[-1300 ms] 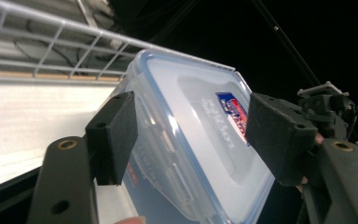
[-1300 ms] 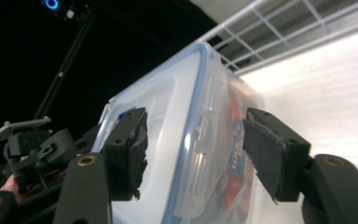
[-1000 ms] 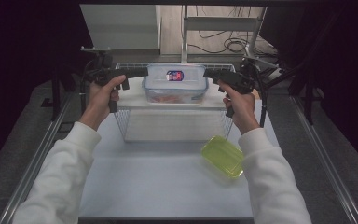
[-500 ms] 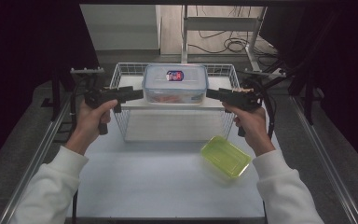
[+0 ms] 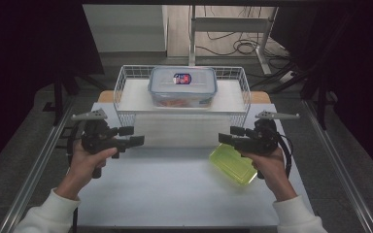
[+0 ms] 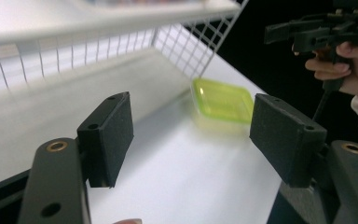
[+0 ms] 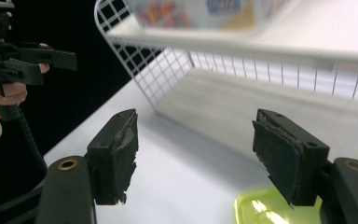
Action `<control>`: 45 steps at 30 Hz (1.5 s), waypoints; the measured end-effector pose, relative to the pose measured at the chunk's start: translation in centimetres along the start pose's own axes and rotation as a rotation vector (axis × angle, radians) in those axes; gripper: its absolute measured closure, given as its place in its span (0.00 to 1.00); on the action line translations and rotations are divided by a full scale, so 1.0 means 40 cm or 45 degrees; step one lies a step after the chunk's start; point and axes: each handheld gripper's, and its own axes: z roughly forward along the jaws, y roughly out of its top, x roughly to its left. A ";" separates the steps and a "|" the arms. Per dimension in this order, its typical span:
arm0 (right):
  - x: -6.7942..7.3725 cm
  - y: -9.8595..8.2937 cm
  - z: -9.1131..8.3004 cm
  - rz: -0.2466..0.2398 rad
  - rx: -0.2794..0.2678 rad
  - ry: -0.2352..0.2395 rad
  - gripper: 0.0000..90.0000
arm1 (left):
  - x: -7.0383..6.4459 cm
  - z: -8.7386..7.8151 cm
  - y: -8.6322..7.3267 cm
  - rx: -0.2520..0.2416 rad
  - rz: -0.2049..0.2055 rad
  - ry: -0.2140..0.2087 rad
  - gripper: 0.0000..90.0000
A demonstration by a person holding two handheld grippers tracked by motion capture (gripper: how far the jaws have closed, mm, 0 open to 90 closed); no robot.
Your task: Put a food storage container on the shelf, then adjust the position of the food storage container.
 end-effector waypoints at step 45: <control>-0.136 -0.122 0.037 -0.055 0.358 -0.395 0.86 | 0.009 0.101 -0.224 0.336 0.039 0.139 0.33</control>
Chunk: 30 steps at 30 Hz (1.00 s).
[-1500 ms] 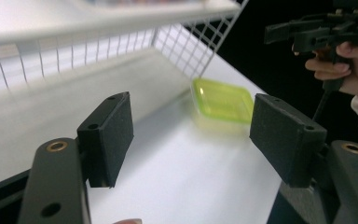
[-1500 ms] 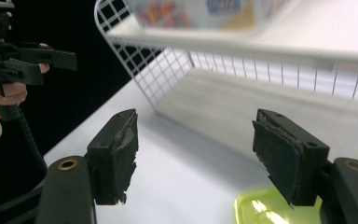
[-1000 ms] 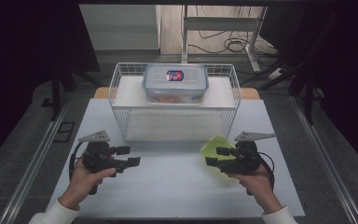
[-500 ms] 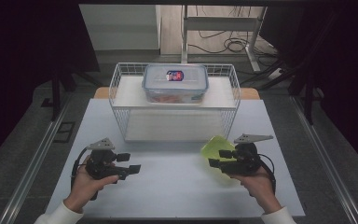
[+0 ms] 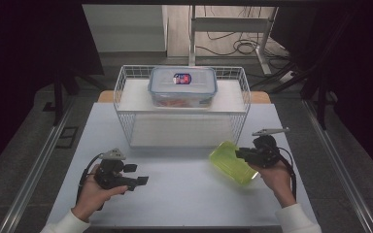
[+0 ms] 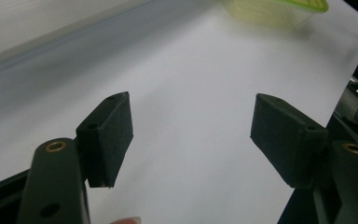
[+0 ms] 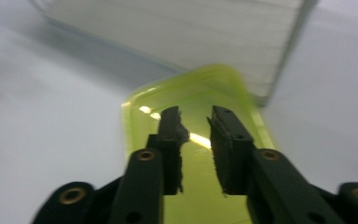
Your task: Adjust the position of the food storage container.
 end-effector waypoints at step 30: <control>-0.053 0.025 0.163 -0.196 0.210 -0.200 0.99 | 0.015 0.001 -0.013 0.008 -0.022 0.014 0.32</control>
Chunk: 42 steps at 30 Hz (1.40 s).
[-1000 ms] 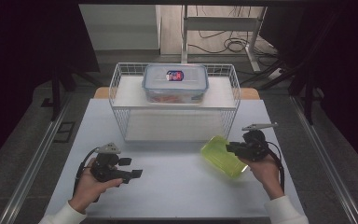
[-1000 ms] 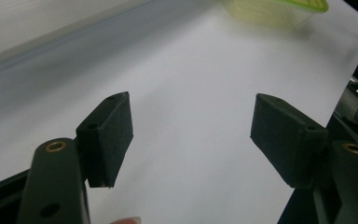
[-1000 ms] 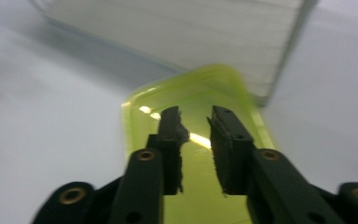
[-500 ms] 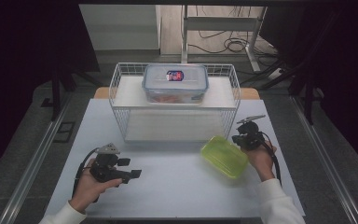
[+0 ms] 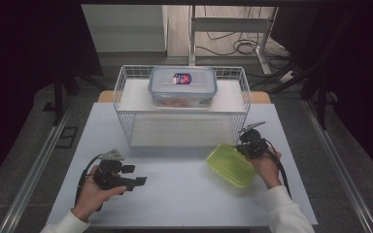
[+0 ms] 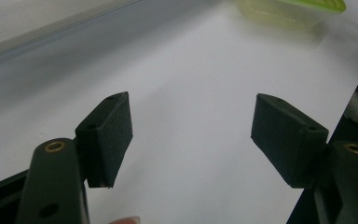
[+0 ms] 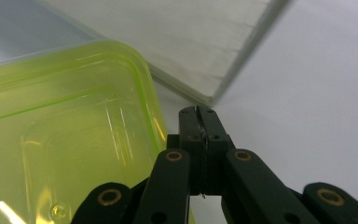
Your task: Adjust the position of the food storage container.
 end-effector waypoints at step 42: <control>0.043 -0.181 -0.132 0.114 0.023 0.072 0.99 | 0.016 0.016 -0.011 0.021 -0.043 -0.004 0.32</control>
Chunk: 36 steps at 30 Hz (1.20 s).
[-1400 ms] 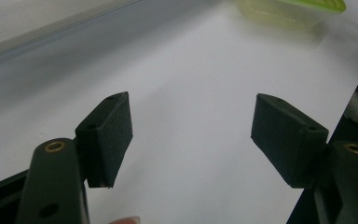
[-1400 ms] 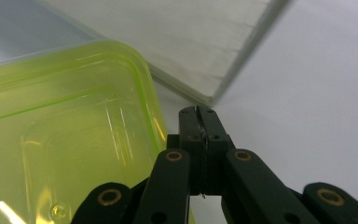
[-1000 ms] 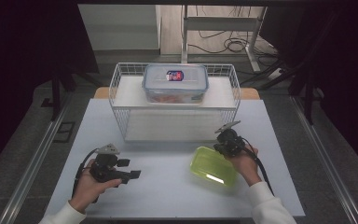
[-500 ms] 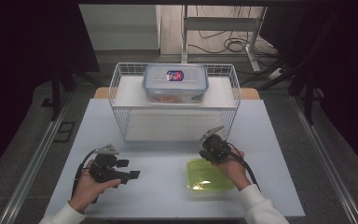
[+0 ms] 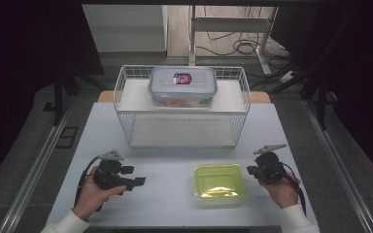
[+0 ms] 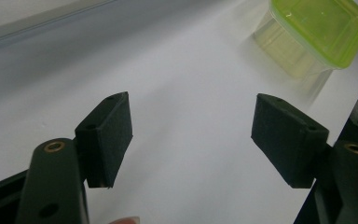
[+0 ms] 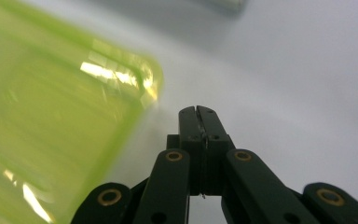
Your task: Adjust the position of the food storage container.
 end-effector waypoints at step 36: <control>0.231 0.056 0.112 -0.210 0.013 0.240 0.99 | -0.010 0.032 -0.013 0.042 -0.015 0.015 0.31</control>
